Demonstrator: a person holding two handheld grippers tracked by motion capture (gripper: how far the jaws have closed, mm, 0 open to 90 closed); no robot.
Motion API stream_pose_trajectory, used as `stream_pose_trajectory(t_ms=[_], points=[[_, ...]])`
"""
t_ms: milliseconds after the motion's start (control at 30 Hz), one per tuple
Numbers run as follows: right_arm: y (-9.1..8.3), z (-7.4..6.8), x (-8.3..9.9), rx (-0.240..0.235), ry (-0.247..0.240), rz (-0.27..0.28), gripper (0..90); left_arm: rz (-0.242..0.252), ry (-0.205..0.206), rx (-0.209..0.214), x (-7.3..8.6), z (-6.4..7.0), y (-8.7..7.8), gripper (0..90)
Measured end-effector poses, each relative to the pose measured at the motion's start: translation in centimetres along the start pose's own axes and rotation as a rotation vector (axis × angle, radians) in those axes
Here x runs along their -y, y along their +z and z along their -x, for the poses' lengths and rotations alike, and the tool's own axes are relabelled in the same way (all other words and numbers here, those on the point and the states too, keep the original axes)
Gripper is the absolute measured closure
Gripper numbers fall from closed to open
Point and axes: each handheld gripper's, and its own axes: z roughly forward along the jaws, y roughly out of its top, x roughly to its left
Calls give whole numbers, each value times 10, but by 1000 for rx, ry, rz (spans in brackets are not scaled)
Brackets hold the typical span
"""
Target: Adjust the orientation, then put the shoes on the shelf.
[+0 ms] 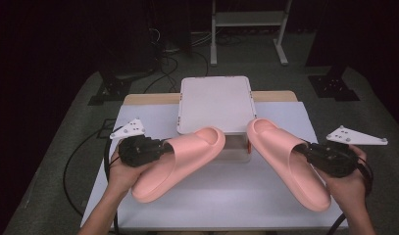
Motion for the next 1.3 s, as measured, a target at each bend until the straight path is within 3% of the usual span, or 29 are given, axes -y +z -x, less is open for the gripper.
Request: stream_pose_trajectory(t_ms=[300,633,1300], points=[[11,3,-13,-24,6,-4,813,3,-15,-18,-15,-9,-1,805],[23,6,-30,-31,7,-4,814,-2,-28,-42,-32,-22,10,808],[48,16,-57,-4,20,-17,814,-6,-50,-111,-56,-47,29,810]])
